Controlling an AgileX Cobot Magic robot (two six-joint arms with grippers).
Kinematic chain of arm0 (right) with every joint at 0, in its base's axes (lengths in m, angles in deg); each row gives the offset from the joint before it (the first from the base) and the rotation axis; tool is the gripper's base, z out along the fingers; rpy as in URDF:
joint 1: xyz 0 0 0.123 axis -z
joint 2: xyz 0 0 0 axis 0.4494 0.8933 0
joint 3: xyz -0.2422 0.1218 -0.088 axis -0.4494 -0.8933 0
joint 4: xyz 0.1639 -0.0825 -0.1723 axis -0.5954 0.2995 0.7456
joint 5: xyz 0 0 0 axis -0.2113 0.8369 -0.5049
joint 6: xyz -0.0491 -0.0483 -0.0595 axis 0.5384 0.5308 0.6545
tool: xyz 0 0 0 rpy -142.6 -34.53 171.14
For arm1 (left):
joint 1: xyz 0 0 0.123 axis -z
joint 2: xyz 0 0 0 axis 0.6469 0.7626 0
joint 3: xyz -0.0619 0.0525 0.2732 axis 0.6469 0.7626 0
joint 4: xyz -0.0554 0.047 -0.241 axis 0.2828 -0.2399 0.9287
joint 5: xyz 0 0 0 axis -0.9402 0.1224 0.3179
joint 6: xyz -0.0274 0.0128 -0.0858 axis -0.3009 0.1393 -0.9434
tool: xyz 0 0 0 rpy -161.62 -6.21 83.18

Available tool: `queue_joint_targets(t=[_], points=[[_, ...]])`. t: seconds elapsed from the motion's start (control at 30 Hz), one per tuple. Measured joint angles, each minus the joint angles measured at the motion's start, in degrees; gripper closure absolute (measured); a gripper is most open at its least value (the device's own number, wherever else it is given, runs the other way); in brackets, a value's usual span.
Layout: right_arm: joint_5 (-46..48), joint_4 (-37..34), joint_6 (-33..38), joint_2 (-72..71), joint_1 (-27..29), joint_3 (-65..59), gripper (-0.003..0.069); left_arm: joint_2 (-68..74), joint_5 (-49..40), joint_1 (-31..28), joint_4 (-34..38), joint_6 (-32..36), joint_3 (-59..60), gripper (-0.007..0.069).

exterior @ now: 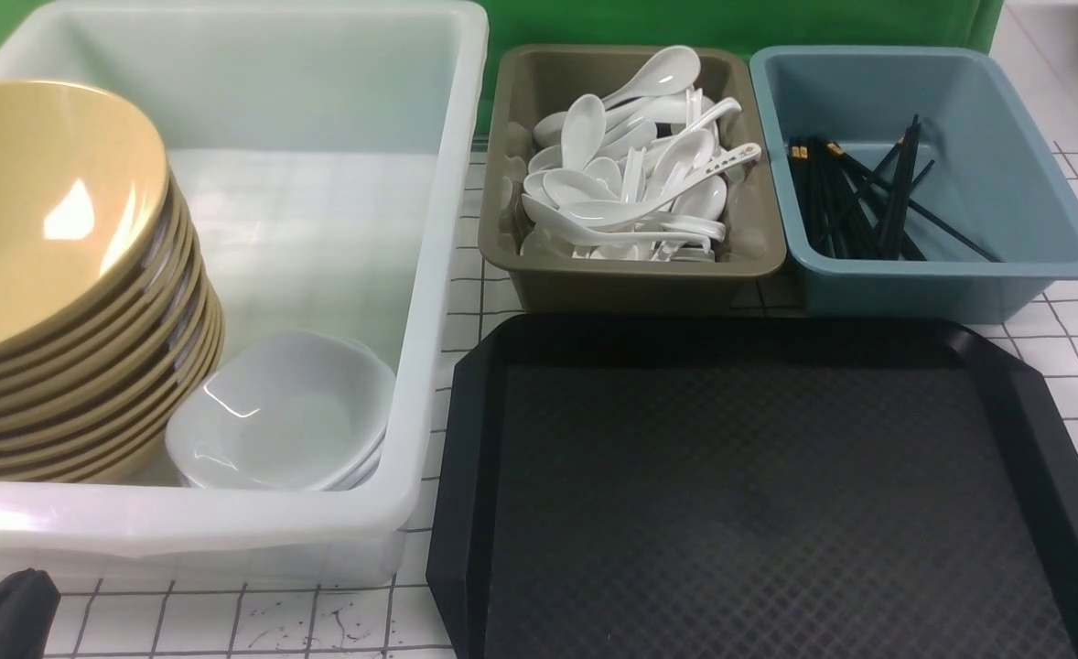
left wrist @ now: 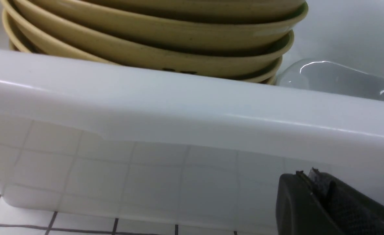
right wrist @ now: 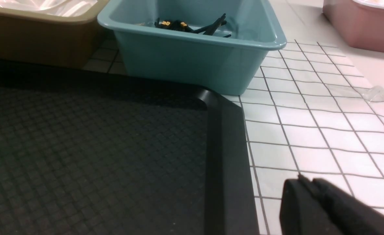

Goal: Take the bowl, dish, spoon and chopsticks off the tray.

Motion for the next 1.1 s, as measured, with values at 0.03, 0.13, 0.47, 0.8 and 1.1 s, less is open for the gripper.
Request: queue_joint_targets(t=[0.03,0.13,0.47,0.8,1.1], points=[[0.0,0.0,0.0,0.0,0.0,0.0,0.058,0.0,0.0,0.0,0.0,0.0,0.0,0.0637],[0.0,0.0,0.0,0.0,0.0,0.0,0.0575,0.0,0.0,0.0,0.0,0.0,0.0,0.0637],[0.05,0.0,0.0,0.0,0.0,0.0,0.0565,0.0,0.0,0.0,0.0,0.0,0.0,0.0637],[0.05,0.0,0.0,0.0,0.0,0.0,0.056,0.0,0.0,0.0,0.0,0.0,0.0,0.0637],[0.05,0.0,0.0,0.0,0.0,0.0,0.0559,0.0,0.0,0.0,0.0,0.0,0.0,0.0637]])
